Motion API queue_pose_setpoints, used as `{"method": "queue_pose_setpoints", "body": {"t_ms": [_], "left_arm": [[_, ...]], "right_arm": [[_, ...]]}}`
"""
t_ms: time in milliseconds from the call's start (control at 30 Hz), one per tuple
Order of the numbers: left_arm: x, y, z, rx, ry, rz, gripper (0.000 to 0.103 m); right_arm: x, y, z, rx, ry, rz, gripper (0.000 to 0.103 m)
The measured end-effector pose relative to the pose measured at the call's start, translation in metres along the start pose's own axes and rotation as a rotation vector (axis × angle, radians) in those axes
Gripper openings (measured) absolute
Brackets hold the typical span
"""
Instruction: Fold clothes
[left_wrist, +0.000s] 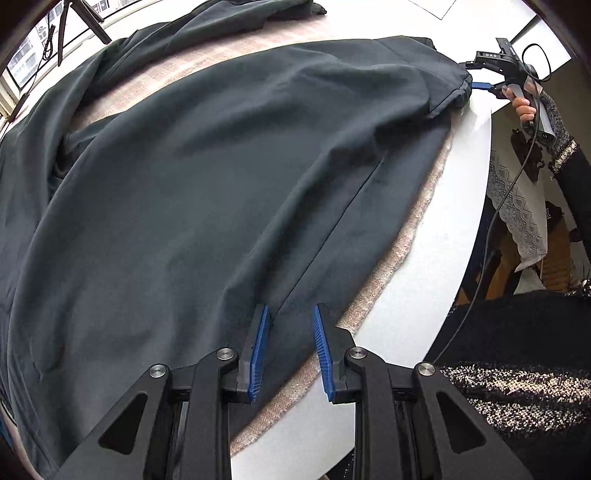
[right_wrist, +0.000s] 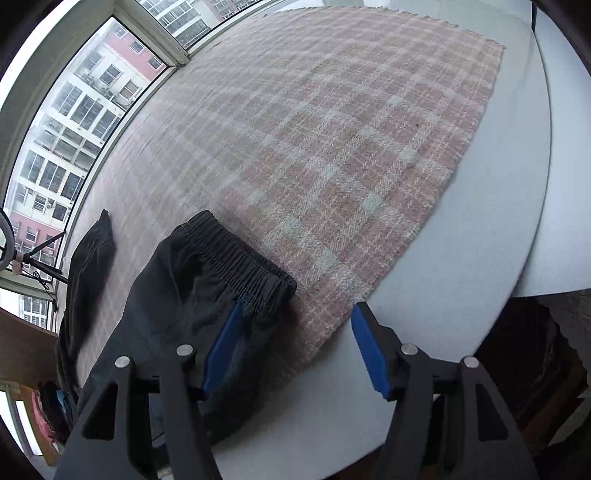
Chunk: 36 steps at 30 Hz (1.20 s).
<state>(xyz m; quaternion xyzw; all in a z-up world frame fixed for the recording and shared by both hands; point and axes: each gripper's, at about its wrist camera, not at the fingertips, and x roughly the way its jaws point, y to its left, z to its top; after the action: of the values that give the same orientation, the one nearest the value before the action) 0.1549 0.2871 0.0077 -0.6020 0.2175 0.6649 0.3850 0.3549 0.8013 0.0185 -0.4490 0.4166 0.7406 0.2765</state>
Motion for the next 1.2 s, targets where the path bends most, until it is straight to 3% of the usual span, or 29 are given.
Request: {"method": "queue_pose_setpoints", "body": {"t_ms": [133,200,233,300,400,600,733,833,900,967,1100,1200], "left_arm": [[-0.001,0.003,0.001,-0.009,-0.015,0.0,0.023],[-0.002,0.005,0.0,-0.01,-0.023,0.002,0.022],[-0.003,0.005,-0.001,-0.008,-0.027,0.005,0.021],[-0.004,0.005,-0.003,-0.001,-0.039,0.019,0.001],[-0.012,0.007,-0.007,-0.004,-0.066,0.007,0.0],[-0.054,0.007,-0.019,-0.006,-0.164,-0.007,0.0],[-0.061,0.002,-0.025,0.051,-0.164,-0.078,0.0],[-0.038,-0.025,-0.028,0.103,-0.081,-0.126,0.001],[-0.032,-0.031,-0.038,0.118,-0.031,-0.082,0.005],[-0.044,-0.019,-0.05,0.071,-0.055,-0.021,0.005],[-0.07,0.013,-0.07,-0.038,-0.139,0.09,0.036],[-0.069,0.013,-0.065,-0.03,-0.163,0.087,0.038]], "right_arm": [[0.005,0.006,-0.002,0.025,0.015,0.071,0.061],[0.009,0.016,-0.003,-0.001,0.017,0.066,0.059],[0.012,0.021,-0.004,-0.015,0.018,0.064,0.043],[0.01,0.034,-0.007,-0.079,0.014,0.053,0.014],[-0.002,0.046,-0.007,-0.123,-0.035,0.025,0.009],[-0.041,0.031,0.017,-0.009,-0.131,0.116,0.007],[-0.038,0.036,0.016,-0.045,-0.142,0.019,0.007],[-0.024,0.033,0.01,-0.051,-0.131,-0.038,0.007],[-0.014,0.031,0.004,-0.093,-0.108,-0.151,0.007],[-0.01,0.024,0.0,-0.093,-0.083,-0.178,0.007],[-0.005,0.022,0.005,-0.06,-0.051,-0.137,0.008],[-0.002,0.032,0.009,-0.09,-0.035,-0.16,0.01]]}}
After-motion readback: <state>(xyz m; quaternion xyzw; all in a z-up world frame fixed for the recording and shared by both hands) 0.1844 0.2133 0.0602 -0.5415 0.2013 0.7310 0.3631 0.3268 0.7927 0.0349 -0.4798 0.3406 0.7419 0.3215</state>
